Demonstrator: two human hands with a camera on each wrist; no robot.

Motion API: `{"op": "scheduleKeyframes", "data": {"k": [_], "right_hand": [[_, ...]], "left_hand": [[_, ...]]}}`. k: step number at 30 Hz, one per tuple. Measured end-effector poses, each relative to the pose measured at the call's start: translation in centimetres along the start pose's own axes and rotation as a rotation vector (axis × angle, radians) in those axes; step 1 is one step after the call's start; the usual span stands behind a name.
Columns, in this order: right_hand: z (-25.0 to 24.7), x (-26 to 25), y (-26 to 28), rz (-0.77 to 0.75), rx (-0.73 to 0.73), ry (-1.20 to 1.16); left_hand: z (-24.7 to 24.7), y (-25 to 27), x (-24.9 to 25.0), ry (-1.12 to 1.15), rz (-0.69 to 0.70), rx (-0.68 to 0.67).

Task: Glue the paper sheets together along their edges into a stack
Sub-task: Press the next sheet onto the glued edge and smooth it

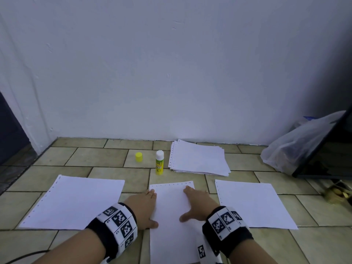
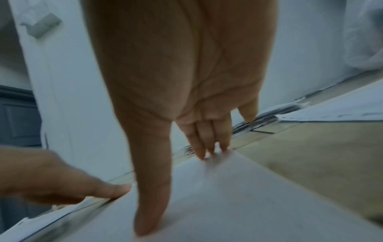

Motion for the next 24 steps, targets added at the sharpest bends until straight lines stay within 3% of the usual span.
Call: {"op": "scheduleKeyframes", "data": {"k": [4, 8, 13, 19, 24], "right_hand": [[0.0, -1.4, 0.4, 0.035, 0.106, 0.190], [0.5, -3.2, 0.4, -0.123, 0.043, 0.160], [0.3, -3.5, 0.3, -0.221, -0.015, 0.096], [-0.1, 0.5, 0.5, -0.064, -0.021, -0.026], [0.1, 3.7, 1.6, 0.072, -0.019, -0.123]], "left_hand": [[-1.3, 0.7, -0.5, -0.061, -0.053, 0.067], [-1.8, 0.4, -1.5, -0.089, -0.038, 0.095], [0.8, -0.7, -2.5, -0.036, 0.042, -0.027], [1.7, -1.1, -3.5, -0.012, -0.046, -0.153], [2.1, -1.3, -3.2, 0.025, -0.058, -0.138]]}}
Point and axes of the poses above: each hand's wrist, its own y-axis away from the middle knuckle, its own z-axis out of the palm, x = y × z, the point moved 2 cm from there along -y, towards the middle knuckle, and after that the axes turned 9 degrees about -x, right-handed, at the moved point
